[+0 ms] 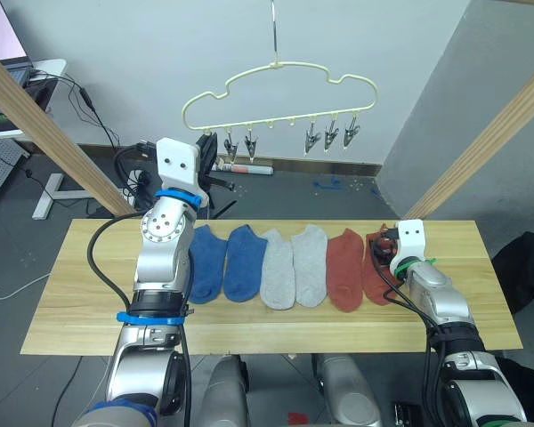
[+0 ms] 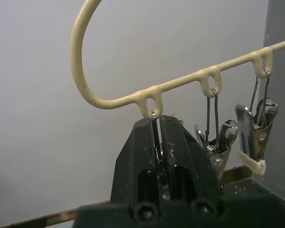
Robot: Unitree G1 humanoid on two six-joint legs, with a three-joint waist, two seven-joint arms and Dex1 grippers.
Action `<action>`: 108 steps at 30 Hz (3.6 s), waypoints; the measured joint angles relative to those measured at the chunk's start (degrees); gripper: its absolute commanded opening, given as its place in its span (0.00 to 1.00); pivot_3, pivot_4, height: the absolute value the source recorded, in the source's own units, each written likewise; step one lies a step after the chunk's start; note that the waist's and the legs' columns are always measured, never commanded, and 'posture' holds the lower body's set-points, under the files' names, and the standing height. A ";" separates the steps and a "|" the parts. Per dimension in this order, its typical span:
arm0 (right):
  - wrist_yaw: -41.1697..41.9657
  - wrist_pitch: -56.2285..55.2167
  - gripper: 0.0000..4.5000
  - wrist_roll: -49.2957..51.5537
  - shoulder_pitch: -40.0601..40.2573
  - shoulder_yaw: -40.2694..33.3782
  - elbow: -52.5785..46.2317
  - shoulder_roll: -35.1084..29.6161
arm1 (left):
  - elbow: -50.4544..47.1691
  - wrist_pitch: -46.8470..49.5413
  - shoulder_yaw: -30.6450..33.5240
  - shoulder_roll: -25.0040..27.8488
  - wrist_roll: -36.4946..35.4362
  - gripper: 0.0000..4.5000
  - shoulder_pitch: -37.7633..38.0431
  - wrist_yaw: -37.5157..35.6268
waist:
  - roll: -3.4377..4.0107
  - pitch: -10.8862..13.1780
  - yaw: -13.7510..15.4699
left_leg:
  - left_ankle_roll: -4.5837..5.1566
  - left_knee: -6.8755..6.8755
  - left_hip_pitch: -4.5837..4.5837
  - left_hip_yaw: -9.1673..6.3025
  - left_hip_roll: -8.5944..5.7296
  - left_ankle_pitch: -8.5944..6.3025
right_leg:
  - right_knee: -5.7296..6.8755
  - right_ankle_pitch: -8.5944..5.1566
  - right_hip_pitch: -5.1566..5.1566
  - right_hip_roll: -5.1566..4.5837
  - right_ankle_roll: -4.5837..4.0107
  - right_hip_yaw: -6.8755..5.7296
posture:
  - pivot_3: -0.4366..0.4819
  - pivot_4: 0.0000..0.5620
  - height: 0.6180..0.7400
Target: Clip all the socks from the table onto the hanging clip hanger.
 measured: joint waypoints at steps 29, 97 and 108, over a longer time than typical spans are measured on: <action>16.38 8.62 0.01 -7.01 -2.92 25.79 -35.14 2.31 | -11.99 25.30 3.37 1.51 -19.02 0.00 0.55 -7.17 | -0.20 0.21 1.09 | -0.14 -0.01 -0.12 -0.04 0.01 0.28 | 0.57 -0.05 -0.46 0.05 0.02 0.08 | 0.28 0.53 0.58; 27.51 14.65 0.46 -6.23 -6.34 22.31 -48.61 -4.09 | -11.73 5.06 -7.62 -5.70 2.02 0.54 8.13 1.66 | -0.21 0.22 1.66 | -0.13 0.02 -0.19 -0.06 0.02 0.27 | 0.61 -0.03 -0.54 0.05 -0.04 0.05 | 0.17 0.54 0.58; 27.49 17.37 0.46 -3.76 -6.78 19.92 -49.86 -6.60 | -1.17 -1.74 -5.69 -7.06 4.15 0.54 2.87 5.86 | -0.23 0.23 0.27 | -0.13 0.00 -0.20 -0.06 0.02 0.27 | 0.60 -0.03 -0.54 0.05 -0.03 0.04 | 0.15 0.54 0.58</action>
